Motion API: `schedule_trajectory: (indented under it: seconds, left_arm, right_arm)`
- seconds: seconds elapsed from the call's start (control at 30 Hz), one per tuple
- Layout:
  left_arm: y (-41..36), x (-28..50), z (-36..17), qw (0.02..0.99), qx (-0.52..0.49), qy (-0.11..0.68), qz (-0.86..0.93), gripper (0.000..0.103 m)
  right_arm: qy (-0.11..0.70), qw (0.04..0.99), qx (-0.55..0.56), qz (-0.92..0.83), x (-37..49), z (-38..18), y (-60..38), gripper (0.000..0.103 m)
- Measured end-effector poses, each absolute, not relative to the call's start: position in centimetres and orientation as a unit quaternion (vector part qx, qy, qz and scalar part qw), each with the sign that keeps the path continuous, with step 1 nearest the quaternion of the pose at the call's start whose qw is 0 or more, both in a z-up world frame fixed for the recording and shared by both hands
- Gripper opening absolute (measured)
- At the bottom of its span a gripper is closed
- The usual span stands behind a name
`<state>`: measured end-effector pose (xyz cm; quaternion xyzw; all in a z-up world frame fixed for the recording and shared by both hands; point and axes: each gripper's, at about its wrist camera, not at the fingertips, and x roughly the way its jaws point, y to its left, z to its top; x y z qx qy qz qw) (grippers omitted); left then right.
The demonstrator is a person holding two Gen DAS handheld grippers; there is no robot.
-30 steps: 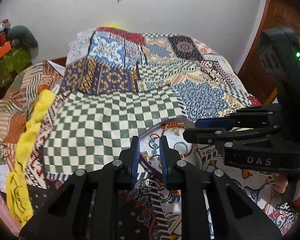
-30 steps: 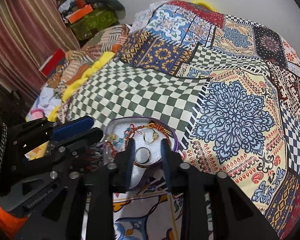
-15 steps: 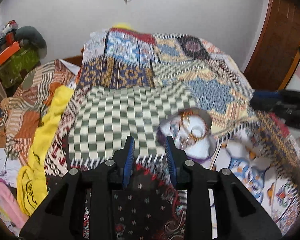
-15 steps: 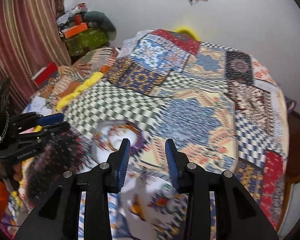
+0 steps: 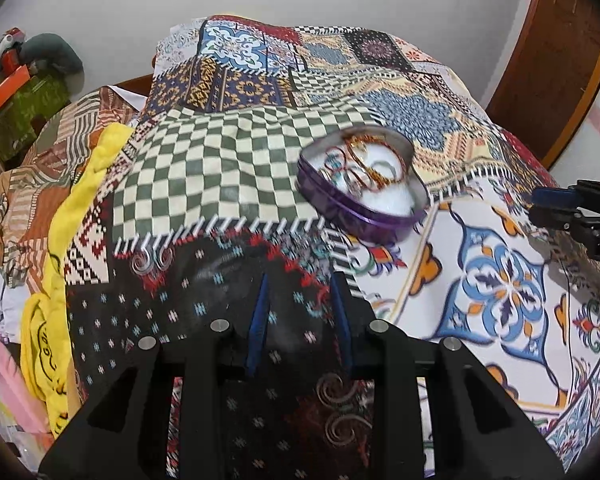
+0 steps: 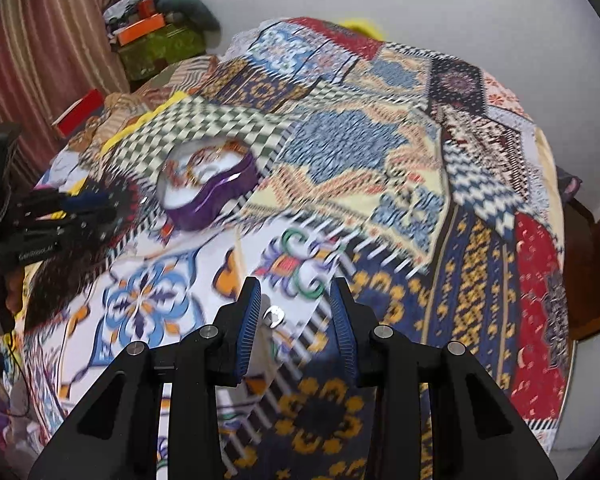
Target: Organize jewelry
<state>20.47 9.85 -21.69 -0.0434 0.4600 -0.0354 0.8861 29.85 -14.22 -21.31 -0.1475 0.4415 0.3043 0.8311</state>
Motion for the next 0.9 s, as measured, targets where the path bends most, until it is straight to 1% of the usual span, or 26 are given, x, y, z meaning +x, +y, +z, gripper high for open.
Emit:
schedule_trajectory:
  seconds: [0.1, 0.27, 0.43, 0.63, 0.67, 0.73, 0.9]
  left_arm:
    - [9.5, 20.2, -22.1, 0.883, -0.042, 0.466, -0.036, 0.030]
    - [9.4, 20.2, -22.5, 0.884, -0.040, 0.464, -0.032, 0.030]
    - [9.5, 20.8, -22.8, 0.884, -0.044, 0.463, -0.036, 0.030]
    - [9.5, 21.7, -23.0, 0.885, -0.049, 0.462, -0.041, 0.030]
    - [9.5, 21.9, -23.1, 0.885, -0.048, 0.462, -0.042, 0.028]
    - [9.5, 22.4, -23.3, 0.883, -0.049, 0.464, -0.044, 0.021]
    - [9.3, 23.5, -23.7, 0.882, -0.047, 0.467, -0.042, 0.021]
  right_arm:
    - [0.453, 0.824, -0.149, 0.305, 29.8, -22.1, -14.3, 0.033]
    - [0.443, 0.827, -0.171, 0.302, 29.0, -22.4, -14.1, 0.032]
    - [0.436, 0.823, -0.188, 0.312, 28.2, -22.7, -13.5, 0.011]
    - [0.434, 0.825, -0.185, 0.310, 28.1, -22.7, -13.5, 0.010]
    - [0.436, 0.826, -0.177, 0.311, 28.3, -22.6, -13.8, 0.010]
    - [0.439, 0.827, -0.165, 0.309, 28.5, -22.5, -14.0, 0.010]
    - [0.441, 0.828, -0.150, 0.312, 28.7, -22.5, -14.4, 0.010]
